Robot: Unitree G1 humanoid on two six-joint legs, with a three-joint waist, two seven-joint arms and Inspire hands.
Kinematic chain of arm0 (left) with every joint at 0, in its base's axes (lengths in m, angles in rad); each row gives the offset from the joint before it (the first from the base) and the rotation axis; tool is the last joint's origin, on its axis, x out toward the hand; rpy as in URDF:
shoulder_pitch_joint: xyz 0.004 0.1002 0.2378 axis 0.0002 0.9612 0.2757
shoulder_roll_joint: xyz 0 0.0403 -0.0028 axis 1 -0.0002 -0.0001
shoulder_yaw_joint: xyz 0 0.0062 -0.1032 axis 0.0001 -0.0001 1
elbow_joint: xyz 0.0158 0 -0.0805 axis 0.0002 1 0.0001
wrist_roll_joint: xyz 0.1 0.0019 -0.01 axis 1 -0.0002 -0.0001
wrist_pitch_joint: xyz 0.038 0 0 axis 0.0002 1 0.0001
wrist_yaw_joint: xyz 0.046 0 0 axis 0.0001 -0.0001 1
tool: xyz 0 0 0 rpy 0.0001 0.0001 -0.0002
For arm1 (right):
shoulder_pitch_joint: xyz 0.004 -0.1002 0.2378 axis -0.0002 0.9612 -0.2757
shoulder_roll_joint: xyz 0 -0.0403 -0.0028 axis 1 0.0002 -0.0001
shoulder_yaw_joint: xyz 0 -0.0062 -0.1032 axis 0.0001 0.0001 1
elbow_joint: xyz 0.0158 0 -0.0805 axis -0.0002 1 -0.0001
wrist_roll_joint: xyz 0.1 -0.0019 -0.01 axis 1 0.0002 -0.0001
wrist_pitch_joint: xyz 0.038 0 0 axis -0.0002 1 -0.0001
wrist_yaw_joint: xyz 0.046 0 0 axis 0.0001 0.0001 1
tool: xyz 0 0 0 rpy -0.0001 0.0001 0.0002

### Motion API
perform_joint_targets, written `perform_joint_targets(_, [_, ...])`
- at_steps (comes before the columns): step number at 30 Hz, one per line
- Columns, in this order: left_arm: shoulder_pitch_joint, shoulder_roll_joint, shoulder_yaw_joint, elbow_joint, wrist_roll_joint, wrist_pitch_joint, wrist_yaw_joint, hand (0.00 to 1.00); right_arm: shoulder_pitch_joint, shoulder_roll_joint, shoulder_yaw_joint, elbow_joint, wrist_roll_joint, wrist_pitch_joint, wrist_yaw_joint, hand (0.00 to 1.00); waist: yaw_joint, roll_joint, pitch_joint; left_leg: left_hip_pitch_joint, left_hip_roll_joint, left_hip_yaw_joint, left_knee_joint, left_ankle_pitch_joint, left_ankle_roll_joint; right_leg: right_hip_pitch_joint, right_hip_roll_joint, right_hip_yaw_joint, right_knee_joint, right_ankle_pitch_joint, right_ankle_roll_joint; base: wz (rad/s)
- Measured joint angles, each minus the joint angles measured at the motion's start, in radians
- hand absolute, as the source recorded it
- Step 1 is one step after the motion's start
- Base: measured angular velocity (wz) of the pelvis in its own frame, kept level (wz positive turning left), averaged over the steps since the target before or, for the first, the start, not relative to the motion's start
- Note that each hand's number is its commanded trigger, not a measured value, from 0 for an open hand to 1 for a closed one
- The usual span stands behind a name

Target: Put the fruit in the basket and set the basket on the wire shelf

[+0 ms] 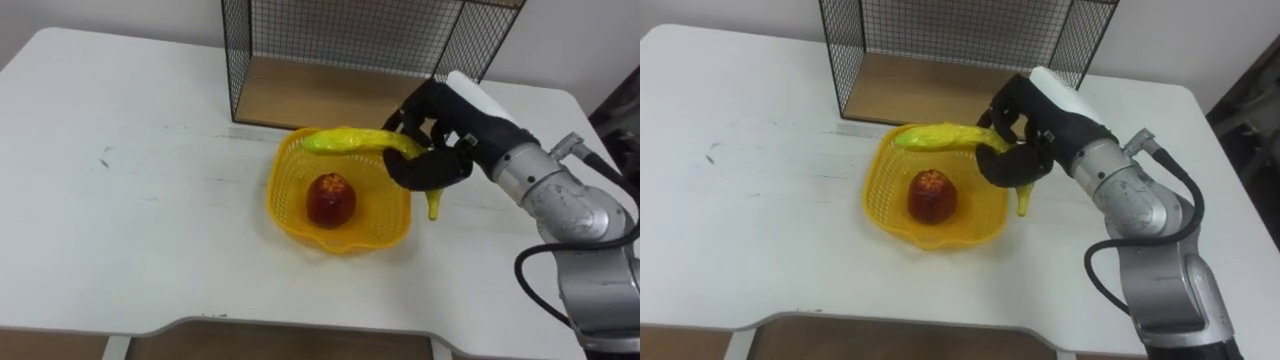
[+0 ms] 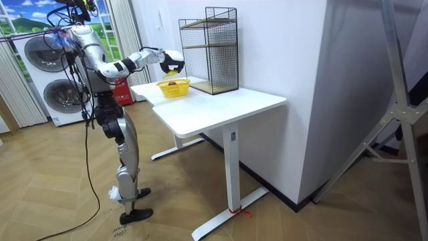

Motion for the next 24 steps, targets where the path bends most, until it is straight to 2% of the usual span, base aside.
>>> perform_joint_targets(9, [-0.007, 0.0, 0.0, -0.001, -0.001, 0.0, 0.0, 0.0, -0.002, 0.015, 0.001, 0.0, 0.038, -0.001, 0.0, 1.0, 0.018, -0.001, -0.0016, -0.001, 0.0, -0.007, 0.001, 0.0, 0.0, -0.002, 0.0, -0.002, 0.0, 0.0, 0.0, 0.01])
perform_joint_targets(10, [-0.007, 0.0, 0.0, 0.0, -0.001, 0.0, 0.0, 0.0, -0.002, 0.015, 0.002, 0.0, 0.043, -0.001, 0.0, 0.09, 0.018, -0.001, -0.0017, -0.001, 0.0, -0.007, 0.001, 0.0, 0.0, -0.002, 0.0, -0.002, 0.0, 0.0, 0.0, 0.0])
perform_joint_targets(11, [-0.007, 0.0, 0.0, 0.0, -0.001, 0.0, 0.0, 0.0, -0.002, 0.015, 0.003, 0.0, 0.045, -0.001, 0.0, 0.0, 0.018, -0.001, -0.0017, -0.001, 0.0, -0.007, 0.001, 0.0, 0.0, -0.002, 0.0, -0.002, 0.0, 0.0, 0.0, 0.0])
perform_joint_targets(19, [-0.007, 0.0, 0.0, -0.001, -0.001, 0.0, 0.0, 0.0, -0.002, 0.017, 0.019, 0.0, 0.048, 0.0, 0.0, 0.0, 0.019, 0.003, -0.0022, -0.001, 0.0, -0.007, 0.002, 0.0, 0.0, -0.001, 0.0, -0.002, 0.0, 0.0, 0.0, 0.0])
perform_joint_targets(24, [-0.006, -0.003, 0.0, 0.0, -0.001, 0.001, 0.0, 0.0, -0.002, 0.018, 0.038, 0.0, 0.051, 0.0, 0.002, 0.0, 0.019, 0.013, -0.008, 0.0, 0.0, -0.006, 0.003, 0.0, 0.0, -0.001, -0.001, -0.003, 0.0, 0.0, 0.0, 0.0])
